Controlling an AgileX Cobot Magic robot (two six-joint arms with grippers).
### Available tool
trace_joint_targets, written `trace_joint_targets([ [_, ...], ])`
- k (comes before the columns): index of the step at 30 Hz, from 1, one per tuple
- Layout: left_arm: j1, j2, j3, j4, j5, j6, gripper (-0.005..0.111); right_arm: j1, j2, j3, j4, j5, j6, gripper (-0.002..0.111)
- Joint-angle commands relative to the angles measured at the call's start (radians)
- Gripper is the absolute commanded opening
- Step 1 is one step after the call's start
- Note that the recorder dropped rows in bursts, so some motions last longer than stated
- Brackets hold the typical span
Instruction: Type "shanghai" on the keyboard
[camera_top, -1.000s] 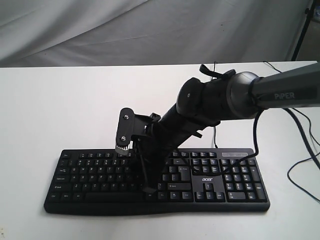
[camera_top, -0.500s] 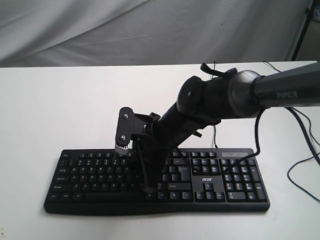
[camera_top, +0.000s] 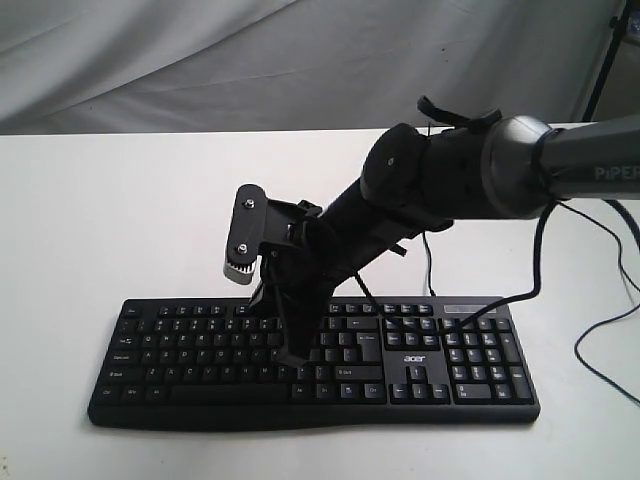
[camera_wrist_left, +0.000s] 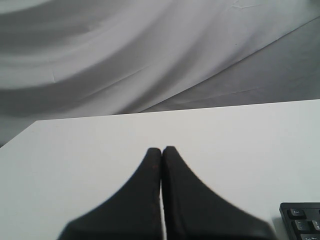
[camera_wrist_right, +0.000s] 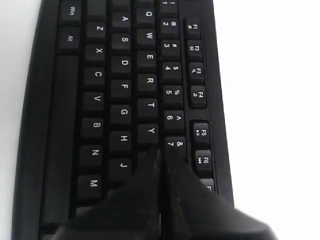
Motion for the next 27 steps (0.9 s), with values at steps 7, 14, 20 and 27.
trace_joint_targets([
  [7, -0.004, 0.003, 0.005, -0.001, -0.005, -0.003, 0.001, -0.010, -0.072, 0.001, 0.018, 0.005, 0.040, 0.000],
  [14, -0.004, 0.003, 0.005, -0.001, -0.005, -0.003, 0.001, -0.010, -0.198, 0.001, 0.025, 0.005, 0.069, 0.000],
  [20, -0.004, 0.003, 0.005, -0.001, -0.005, -0.003, 0.001, -0.010, -0.351, 0.001, 0.026, 0.005, 0.114, 0.000],
  [27, -0.004, 0.003, 0.005, -0.001, -0.005, -0.003, 0.001, -0.010, -0.553, 0.001, 0.026, -0.006, 0.193, 0.000],
])
